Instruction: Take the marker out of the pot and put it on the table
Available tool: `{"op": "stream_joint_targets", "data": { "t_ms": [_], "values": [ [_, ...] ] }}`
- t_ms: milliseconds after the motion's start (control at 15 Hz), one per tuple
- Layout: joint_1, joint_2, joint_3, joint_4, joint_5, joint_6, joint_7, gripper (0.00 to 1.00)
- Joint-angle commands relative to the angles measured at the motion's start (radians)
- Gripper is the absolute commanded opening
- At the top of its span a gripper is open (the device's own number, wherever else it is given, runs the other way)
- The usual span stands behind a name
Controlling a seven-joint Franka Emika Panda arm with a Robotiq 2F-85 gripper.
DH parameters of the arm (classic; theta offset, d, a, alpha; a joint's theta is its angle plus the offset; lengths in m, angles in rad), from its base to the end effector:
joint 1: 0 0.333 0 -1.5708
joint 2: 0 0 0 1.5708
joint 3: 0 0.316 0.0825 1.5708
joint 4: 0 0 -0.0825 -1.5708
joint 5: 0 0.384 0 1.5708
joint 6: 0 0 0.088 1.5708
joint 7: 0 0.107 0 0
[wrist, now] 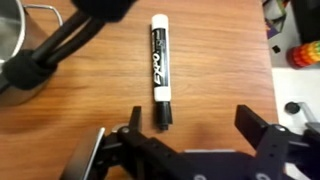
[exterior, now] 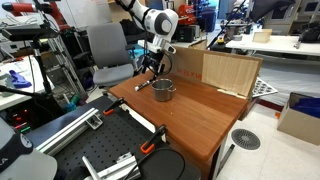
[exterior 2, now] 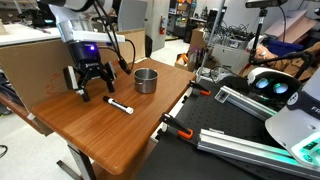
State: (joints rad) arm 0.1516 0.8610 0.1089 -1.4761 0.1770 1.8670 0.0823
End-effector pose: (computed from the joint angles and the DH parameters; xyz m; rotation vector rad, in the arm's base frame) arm 0.6359 0.1744 0.1388 -2.8875 -0.0978 0.7394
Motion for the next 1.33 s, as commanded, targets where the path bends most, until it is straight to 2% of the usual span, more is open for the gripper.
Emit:
{"op": "stream_joint_targets", "data": {
  "t_ms": [0, 533, 1000, 1067, 1267],
  "values": [
    [0.015, 0.0, -0.008, 0.024, -0.026, -0.034, 0.007, 1.0],
    [0.041, -0.187, -0.001, -0.165, -0.064, 0.089, -0.031, 1.0],
    [0.072, -0.453, 0.0, -0.509, -0.107, 0.415, 0.012, 1.0],
    [0.055, -0.377, 0.015, -0.393, -0.081, 0.306, -0.007, 1.0],
    [0.055, -0.435, 0.016, -0.479, -0.086, 0.374, -0.003, 1.0]
  ]
}}
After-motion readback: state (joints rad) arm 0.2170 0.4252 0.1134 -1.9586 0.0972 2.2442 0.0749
